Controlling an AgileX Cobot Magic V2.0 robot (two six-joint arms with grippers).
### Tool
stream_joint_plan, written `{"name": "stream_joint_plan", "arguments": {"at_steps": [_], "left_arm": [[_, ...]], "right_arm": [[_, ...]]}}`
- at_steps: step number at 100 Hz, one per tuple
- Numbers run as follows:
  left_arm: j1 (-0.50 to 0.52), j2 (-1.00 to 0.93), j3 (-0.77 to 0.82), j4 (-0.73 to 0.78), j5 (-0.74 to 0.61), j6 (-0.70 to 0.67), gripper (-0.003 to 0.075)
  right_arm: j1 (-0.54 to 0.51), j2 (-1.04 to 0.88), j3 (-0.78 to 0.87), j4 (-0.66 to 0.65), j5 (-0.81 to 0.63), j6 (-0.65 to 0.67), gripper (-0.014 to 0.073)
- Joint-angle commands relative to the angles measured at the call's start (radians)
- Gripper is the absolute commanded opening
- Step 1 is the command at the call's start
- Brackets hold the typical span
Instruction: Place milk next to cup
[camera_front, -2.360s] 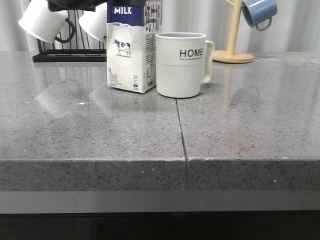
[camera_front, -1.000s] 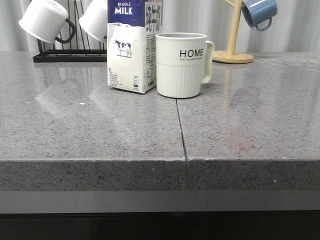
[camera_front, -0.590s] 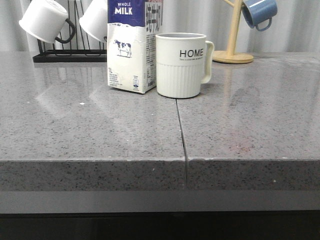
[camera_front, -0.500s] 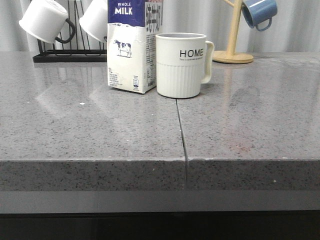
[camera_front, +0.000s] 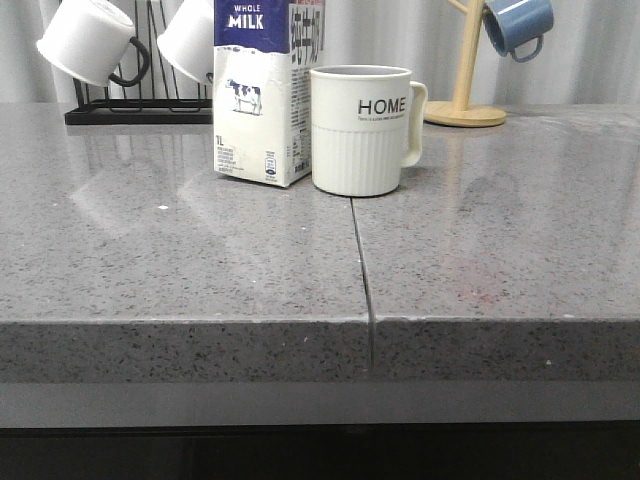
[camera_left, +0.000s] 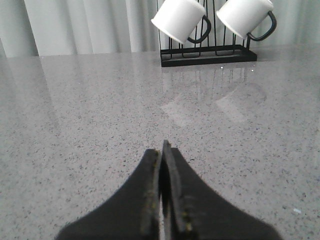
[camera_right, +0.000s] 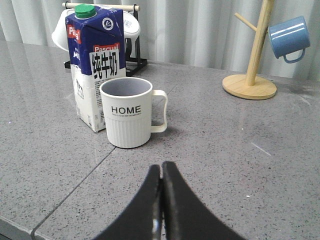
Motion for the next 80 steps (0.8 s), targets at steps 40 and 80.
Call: {"name": "stream_joint_plan", "arguments": {"at_steps": [40, 80], "left_arm": [[0.001, -0.116, 0.071, -0.006, 0.014, -0.018, -0.0020], [0.001, -0.116, 0.071, -0.018, 0.018, 0.000, -0.0020]], "right_arm": [[-0.001, 0.007, -0.026, -0.007, -0.072, -0.007, -0.0069], [-0.001, 0.007, -0.026, -0.007, -0.070, -0.007, -0.0069]]}}
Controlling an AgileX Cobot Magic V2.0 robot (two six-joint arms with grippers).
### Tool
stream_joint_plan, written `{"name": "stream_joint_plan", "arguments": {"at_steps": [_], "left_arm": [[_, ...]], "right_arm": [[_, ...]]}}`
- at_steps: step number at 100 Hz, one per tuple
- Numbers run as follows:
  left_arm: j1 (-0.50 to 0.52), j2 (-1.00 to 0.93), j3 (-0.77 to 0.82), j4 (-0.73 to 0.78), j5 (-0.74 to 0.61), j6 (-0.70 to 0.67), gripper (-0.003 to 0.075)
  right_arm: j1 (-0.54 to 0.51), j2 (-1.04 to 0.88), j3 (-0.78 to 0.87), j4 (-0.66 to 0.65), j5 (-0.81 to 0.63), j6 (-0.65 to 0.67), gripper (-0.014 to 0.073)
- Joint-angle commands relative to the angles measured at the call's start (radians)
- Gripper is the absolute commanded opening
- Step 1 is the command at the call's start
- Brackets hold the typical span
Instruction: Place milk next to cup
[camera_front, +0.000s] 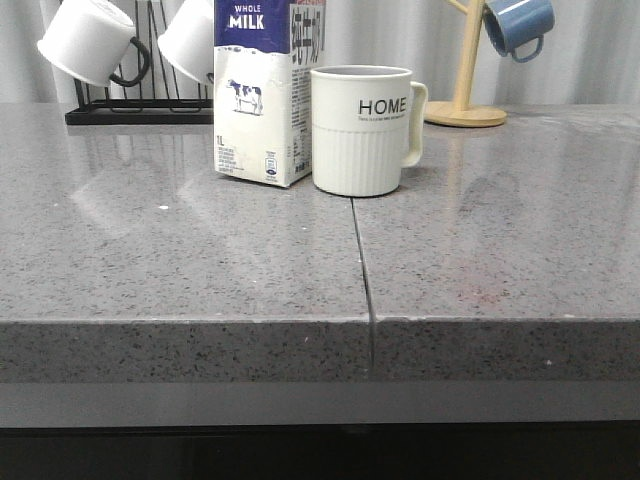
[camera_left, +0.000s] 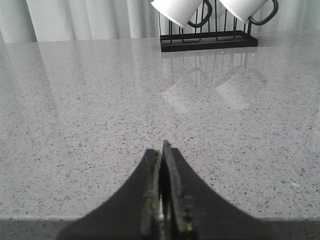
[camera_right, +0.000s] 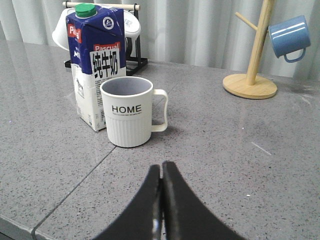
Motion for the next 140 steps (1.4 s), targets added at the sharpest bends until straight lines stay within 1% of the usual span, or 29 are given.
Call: {"name": "stream_joint_plan", "arguments": {"at_steps": [1, 45, 51, 59, 70, 76, 89, 101, 108, 121, 140], "left_arm": [[0.001, -0.030, 0.046, -0.010, -0.072, 0.000, -0.0020], [0.001, -0.030, 0.046, -0.010, -0.072, 0.000, -0.0020], [0.001, -0.030, 0.046, -0.010, -0.072, 0.000, -0.0020], [0.001, -0.030, 0.046, -0.010, -0.072, 0.000, -0.0020], [0.001, -0.030, 0.046, -0.010, -0.072, 0.000, -0.0020], [0.001, -0.030, 0.046, -0.010, -0.071, 0.000, -0.0020], [0.001, -0.030, 0.046, -0.010, -0.071, 0.000, -0.0020], [0.001, -0.030, 0.046, -0.010, -0.071, 0.000, -0.0020], [0.001, -0.030, 0.046, -0.010, -0.071, 0.000, -0.0020], [0.001, -0.030, 0.046, -0.010, -0.071, 0.000, -0.0020], [0.001, -0.030, 0.046, -0.010, -0.071, 0.000, -0.0020]], "right_arm": [[-0.001, 0.007, -0.026, -0.007, -0.073, -0.007, -0.0069], [-0.001, 0.007, -0.026, -0.008, -0.073, -0.007, -0.0069], [-0.006, 0.007, -0.026, -0.030, -0.068, -0.007, -0.0067], [-0.012, 0.007, -0.026, -0.096, -0.067, -0.007, -0.0067], [-0.013, 0.007, -0.026, -0.114, -0.066, -0.007, -0.0067], [-0.024, 0.007, -0.026, -0.150, -0.066, -0.007, -0.0067], [-0.091, 0.007, 0.000, -0.156, -0.116, -0.007, -0.0067], [-0.178, 0.007, 0.054, -0.049, -0.184, -0.007, -0.0067], [-0.232, 0.007, 0.093, -0.008, -0.216, -0.007, -0.0067], [-0.319, -0.004, 0.164, -0.005, -0.251, -0.002, -0.0067], [-0.386, -0.093, 0.238, -0.005, -0.261, -0.001, -0.0067]]}}
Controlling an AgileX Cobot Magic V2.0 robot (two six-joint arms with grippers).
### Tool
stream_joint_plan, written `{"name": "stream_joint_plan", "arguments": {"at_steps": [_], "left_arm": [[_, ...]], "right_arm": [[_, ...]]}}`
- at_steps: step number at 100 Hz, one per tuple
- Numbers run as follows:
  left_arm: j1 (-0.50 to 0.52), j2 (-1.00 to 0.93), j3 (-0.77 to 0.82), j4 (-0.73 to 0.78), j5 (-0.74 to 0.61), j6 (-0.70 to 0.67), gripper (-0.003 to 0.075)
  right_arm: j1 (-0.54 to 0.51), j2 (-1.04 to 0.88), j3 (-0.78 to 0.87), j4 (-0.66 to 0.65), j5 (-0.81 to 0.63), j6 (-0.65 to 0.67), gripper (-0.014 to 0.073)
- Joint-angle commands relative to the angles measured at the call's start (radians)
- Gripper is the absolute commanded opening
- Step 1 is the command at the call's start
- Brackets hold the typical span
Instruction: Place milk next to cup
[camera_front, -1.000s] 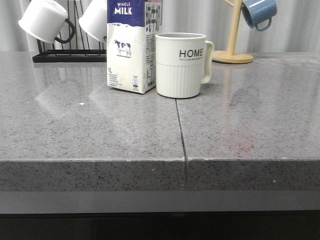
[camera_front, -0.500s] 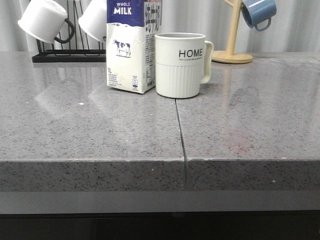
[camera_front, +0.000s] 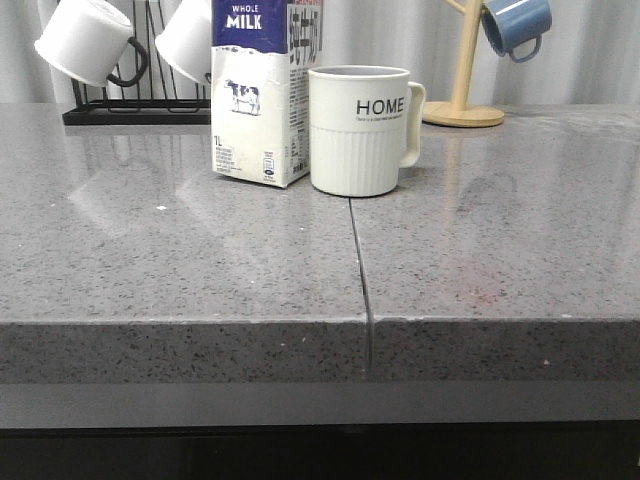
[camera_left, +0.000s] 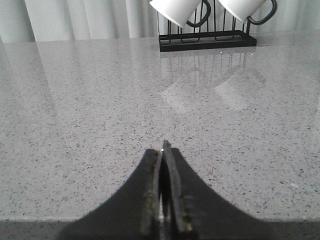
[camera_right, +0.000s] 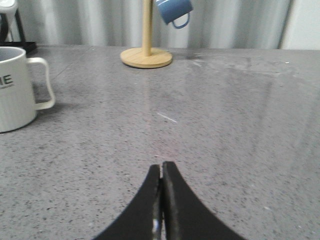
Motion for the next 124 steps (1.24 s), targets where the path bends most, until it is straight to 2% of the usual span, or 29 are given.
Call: {"name": "stream_joint_plan", "arguments": {"at_steps": [1, 23, 29, 38, 56, 124], "left_arm": [[0.001, -0.030, 0.046, -0.009, -0.073, 0.000, -0.0020], [0.001, -0.030, 0.046, -0.009, -0.073, 0.000, -0.0020], [0.001, -0.030, 0.046, -0.009, -0.073, 0.000, -0.0020], [0.001, -0.030, 0.046, -0.009, -0.073, 0.000, -0.0020], [0.001, -0.030, 0.046, -0.009, -0.073, 0.000, -0.0020], [0.001, -0.030, 0.046, -0.009, -0.073, 0.000, -0.0020]], "right_arm": [[-0.030, -0.029, 0.003, 0.002, -0.099, -0.001, -0.0067], [-0.044, -0.168, 0.112, 0.002, -0.093, 0.035, -0.0067], [-0.044, -0.206, 0.109, 0.001, -0.022, 0.039, -0.0067], [-0.045, -0.269, 0.109, -0.002, -0.003, 0.038, -0.0067], [-0.047, -0.265, 0.110, -0.035, 0.008, 0.038, -0.0067], [-0.047, -0.265, 0.110, -0.035, 0.012, 0.038, -0.0067]]}}
